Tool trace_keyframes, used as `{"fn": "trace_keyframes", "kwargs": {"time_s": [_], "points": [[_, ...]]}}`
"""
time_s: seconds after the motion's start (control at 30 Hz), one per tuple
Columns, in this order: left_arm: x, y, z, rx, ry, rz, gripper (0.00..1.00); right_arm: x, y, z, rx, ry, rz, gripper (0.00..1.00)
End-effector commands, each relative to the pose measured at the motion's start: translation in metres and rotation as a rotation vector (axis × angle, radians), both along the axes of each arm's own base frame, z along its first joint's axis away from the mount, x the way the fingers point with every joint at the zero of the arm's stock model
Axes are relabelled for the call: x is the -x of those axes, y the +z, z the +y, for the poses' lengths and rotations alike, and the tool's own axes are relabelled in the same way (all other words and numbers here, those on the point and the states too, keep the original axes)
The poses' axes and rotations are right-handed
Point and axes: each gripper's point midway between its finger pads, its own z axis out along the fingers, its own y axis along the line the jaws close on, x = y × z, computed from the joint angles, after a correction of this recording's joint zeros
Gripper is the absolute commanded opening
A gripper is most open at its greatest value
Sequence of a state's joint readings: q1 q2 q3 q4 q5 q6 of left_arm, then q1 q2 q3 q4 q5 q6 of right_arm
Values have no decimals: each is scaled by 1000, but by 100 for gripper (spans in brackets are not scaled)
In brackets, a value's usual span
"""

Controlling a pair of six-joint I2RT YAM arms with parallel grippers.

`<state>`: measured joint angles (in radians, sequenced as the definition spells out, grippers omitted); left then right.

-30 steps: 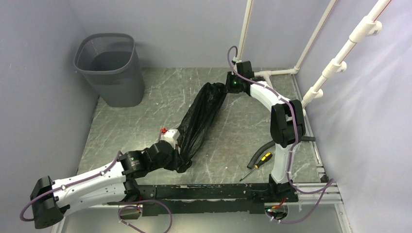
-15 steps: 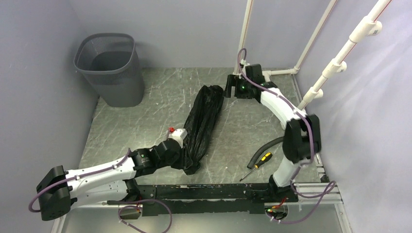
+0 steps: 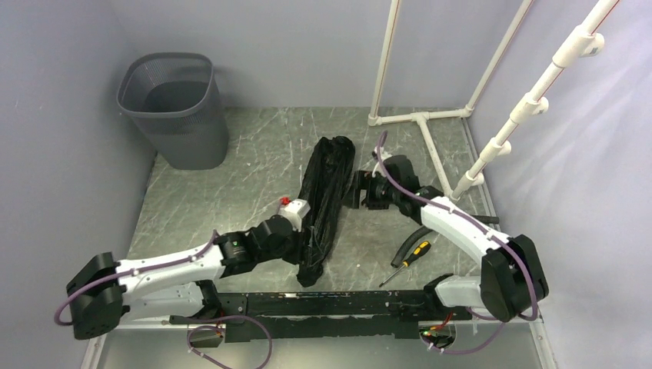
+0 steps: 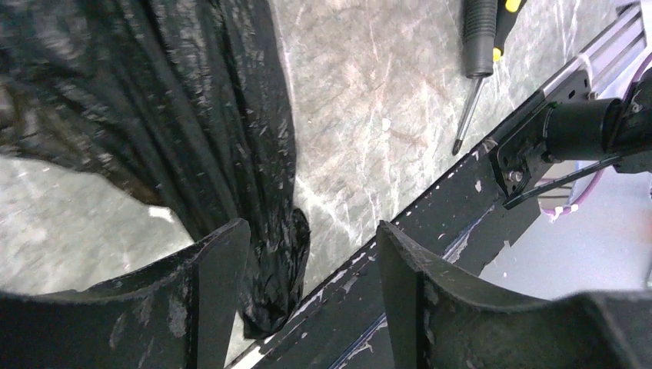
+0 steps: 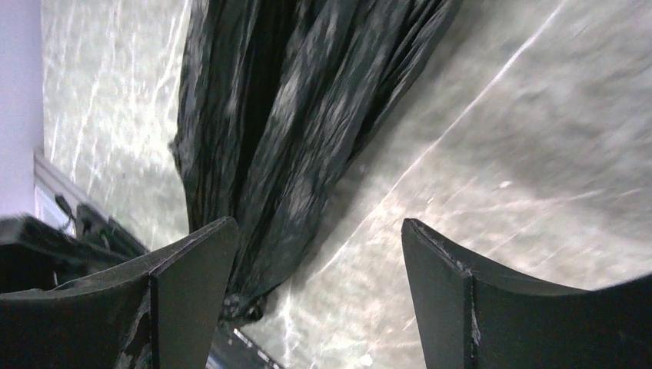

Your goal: Put the trash bags into the trash bin

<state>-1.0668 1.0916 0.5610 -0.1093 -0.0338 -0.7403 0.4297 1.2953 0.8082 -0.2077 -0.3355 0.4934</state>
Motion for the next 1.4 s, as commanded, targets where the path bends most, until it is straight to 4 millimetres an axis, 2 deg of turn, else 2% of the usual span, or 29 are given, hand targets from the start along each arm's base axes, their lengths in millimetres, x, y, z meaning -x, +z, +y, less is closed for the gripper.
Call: {"fn": "trace_keyframes", "kwargs": {"time_s": [0.0, 0.1, 0.23, 0.33, 0.4, 0.53, 0.7, 0.87, 0.93, 1.03, 1.13, 1.23, 1.37], "points": [[-12, 25, 19, 63, 131, -67, 65, 24, 9, 30, -45, 38, -46, 81], [-17, 22, 52, -13, 262, -63, 65, 49, -1, 47, -62, 75, -23, 78], [-19, 4, 106, -163, 477, -29, 65, 86, -11, 75, -117, 167, -7, 73], [-15, -5, 130, -222, 569, -3, 66, 104, -15, 97, -106, 226, 1, 71], [-13, -9, 140, -239, 617, 13, 67, 109, -21, 109, -55, 234, 5, 71], [-14, -13, 145, -242, 663, 26, 66, 109, -24, 134, 52, 214, -33, 76], [-13, -19, 150, -279, 690, 37, 66, 92, -38, 143, 232, 83, -55, 76], [-12, -19, 150, -262, 696, 42, 66, 83, -60, 135, 366, -3, -28, 64], [-12, -19, 149, -234, 690, 40, 66, 82, -60, 138, 365, 8, -29, 48], [-12, -18, 145, -185, 672, 34, 66, 81, -48, 143, 341, 27, -53, 22], [-11, -15, 140, -132, 644, 24, 67, 76, -27, 149, 285, 51, -101, 10], [-12, -5, 128, -64, 581, -5, 69, 70, 3, 152, 175, 57, -139, 5], [-14, 16, 108, 46, 485, -52, 73, 48, 44, 137, -84, 24, -144, 3]]}}
